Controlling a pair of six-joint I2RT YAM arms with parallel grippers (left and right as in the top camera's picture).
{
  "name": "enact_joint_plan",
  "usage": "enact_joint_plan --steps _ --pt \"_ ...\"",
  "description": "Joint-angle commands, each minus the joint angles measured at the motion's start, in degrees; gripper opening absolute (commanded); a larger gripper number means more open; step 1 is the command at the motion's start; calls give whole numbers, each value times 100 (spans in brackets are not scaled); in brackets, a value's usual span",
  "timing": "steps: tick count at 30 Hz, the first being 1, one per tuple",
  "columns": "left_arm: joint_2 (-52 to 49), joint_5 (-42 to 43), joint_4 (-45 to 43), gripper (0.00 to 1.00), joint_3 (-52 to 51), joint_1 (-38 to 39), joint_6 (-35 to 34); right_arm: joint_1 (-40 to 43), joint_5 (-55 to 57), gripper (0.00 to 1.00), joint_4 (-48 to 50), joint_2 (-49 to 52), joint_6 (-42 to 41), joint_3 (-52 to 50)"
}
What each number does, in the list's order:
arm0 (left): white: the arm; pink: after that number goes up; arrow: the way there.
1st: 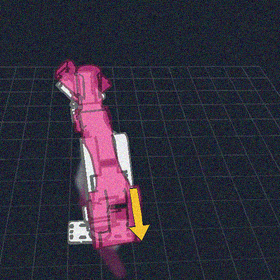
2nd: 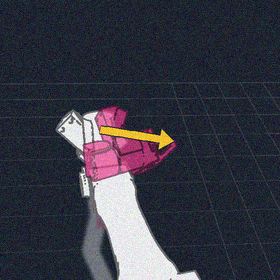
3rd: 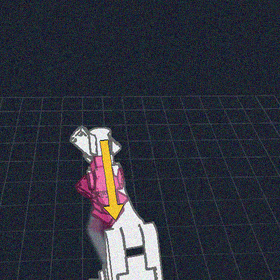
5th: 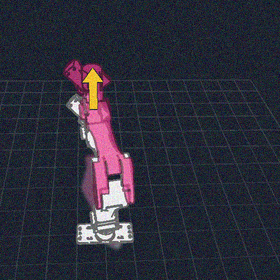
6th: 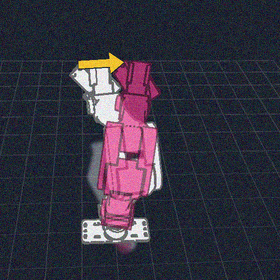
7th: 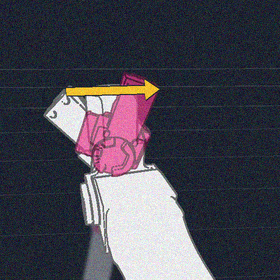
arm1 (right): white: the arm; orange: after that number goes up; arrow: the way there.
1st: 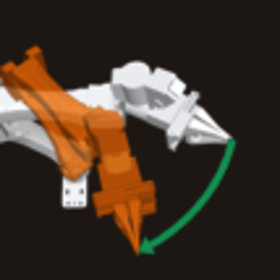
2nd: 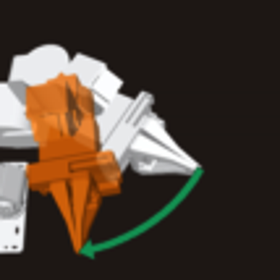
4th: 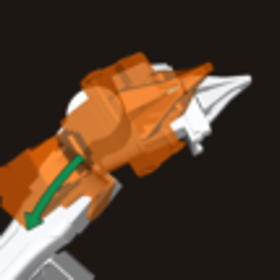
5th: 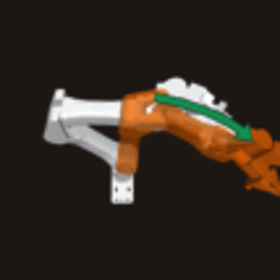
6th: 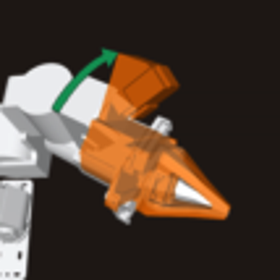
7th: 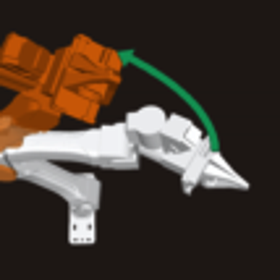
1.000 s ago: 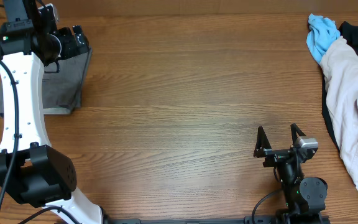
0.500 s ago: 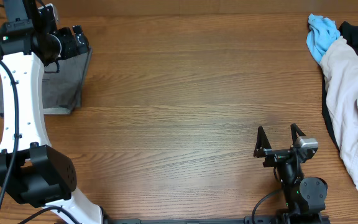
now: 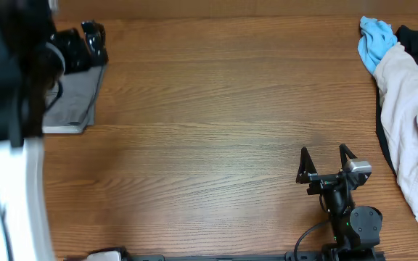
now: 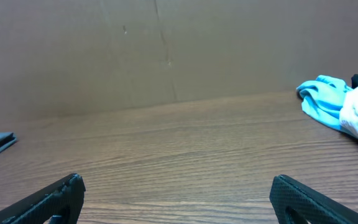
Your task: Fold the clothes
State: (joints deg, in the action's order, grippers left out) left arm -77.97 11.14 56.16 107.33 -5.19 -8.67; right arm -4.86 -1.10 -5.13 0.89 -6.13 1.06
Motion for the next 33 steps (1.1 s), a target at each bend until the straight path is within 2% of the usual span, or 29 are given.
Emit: enact_joint_plan --steps 1,8,17,23,33 --pt "557 -17 20 100 42 175 -35 39 -4 100 35 -72 37 -61" --pt "1709 -17 24 100 42 275 -35 39 -4 100 35 -72 35 -61" --pt "2706 -20 101 100 -120 254 -35 39 -4 100 35 -72 37 -61" --pt "3491 -431 26 100 -1119 140 -13 39 -4 100 35 -72 37 -61" --pt "4752 -581 363 100 -3289 -164 -11 39 -4 100 35 -72 37 -61"
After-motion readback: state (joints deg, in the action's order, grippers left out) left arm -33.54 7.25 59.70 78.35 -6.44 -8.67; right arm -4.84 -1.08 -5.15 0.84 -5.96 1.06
